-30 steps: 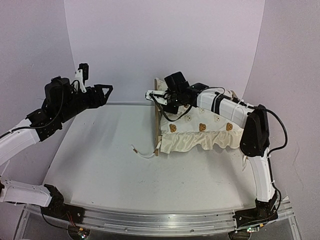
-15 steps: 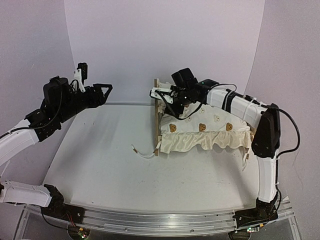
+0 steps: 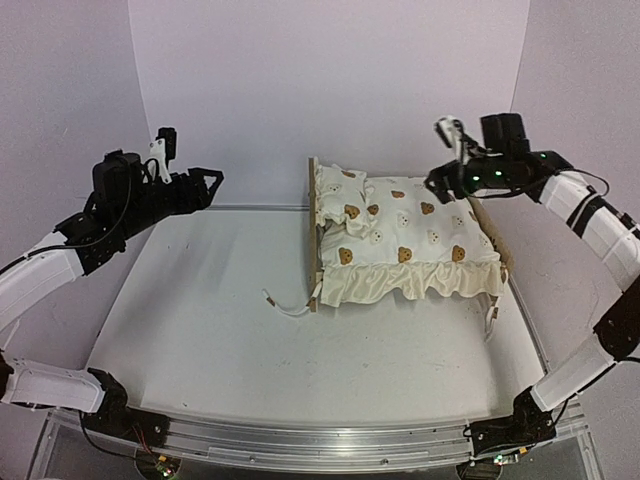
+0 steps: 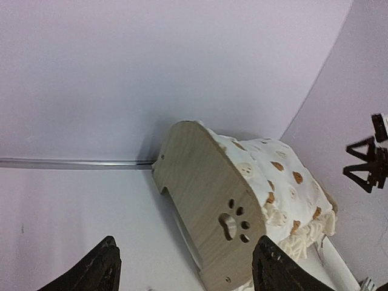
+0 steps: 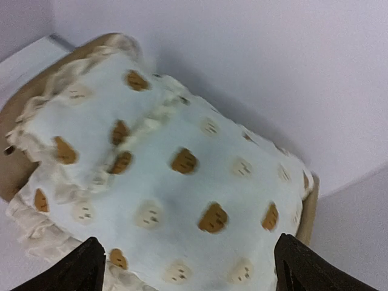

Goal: Set up the pet bed

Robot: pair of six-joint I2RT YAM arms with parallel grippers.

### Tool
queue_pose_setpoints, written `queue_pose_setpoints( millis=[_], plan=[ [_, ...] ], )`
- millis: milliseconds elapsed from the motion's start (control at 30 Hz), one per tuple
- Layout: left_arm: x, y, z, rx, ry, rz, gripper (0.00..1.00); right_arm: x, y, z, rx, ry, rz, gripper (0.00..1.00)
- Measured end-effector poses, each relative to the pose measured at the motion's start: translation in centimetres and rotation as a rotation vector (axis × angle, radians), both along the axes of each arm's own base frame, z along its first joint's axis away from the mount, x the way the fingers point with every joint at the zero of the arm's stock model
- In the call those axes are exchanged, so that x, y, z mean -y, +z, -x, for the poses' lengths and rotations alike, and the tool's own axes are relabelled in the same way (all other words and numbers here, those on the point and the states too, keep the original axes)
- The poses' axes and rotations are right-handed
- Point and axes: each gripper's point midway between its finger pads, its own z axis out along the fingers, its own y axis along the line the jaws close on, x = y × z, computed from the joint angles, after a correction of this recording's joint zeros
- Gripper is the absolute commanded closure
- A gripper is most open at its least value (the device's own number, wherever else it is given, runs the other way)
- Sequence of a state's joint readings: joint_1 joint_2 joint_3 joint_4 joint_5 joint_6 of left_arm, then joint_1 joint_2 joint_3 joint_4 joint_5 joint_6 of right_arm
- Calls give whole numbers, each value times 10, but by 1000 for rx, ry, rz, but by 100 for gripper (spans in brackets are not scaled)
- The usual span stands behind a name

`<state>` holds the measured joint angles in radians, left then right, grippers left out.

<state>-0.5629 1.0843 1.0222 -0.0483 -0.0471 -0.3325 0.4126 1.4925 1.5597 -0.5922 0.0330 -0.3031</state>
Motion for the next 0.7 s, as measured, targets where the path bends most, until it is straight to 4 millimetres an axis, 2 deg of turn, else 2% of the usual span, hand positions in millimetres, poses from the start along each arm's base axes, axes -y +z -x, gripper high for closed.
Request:
queue_pose_setpoints(
  millis=[33, 133, 200, 233, 267, 333, 367, 433, 500, 567, 633, 700],
  plan=[
    [-12, -2, -7, -13, 20, 4, 20, 30, -7, -5, -29, -88, -50, 2],
    [-73, -12, -33, -51, 178, -8, 15, 135, -42, -9, -152, -393, -265, 2],
    [-112, -19, -43, -74, 303, -38, 13, 191, -69, 6, -209, -568, -397, 2],
    [-125, -21, -44, -81, 346, -59, 10, 212, -80, 18, -229, -649, -438, 2],
    [-134, -24, -43, -92, 378, -80, 8, 225, -87, 30, -241, -706, -467, 2],
    [-144, -20, -39, -86, 412, -118, 7, 225, -81, 44, -226, -717, -503, 2],
    [-146, -16, -35, -76, 417, -124, 7, 216, -67, 48, -193, -677, -525, 2],
    [-150, -1, -24, -37, 424, -135, 6, 193, -29, 58, -90, -561, -570, 2],
    [-152, 19, -11, 16, 425, -132, 6, 172, 17, 77, 39, -440, -605, 2],
    [-155, 44, 2, 81, 428, -113, 6, 159, 54, 98, 147, -353, -622, 2],
    [-157, 65, 14, 138, 429, -93, 6, 153, 80, 119, 234, -296, -621, 2],
    [-159, 79, 23, 177, 429, -78, 6, 147, 97, 137, 295, -254, -616, 2]
  ],
)
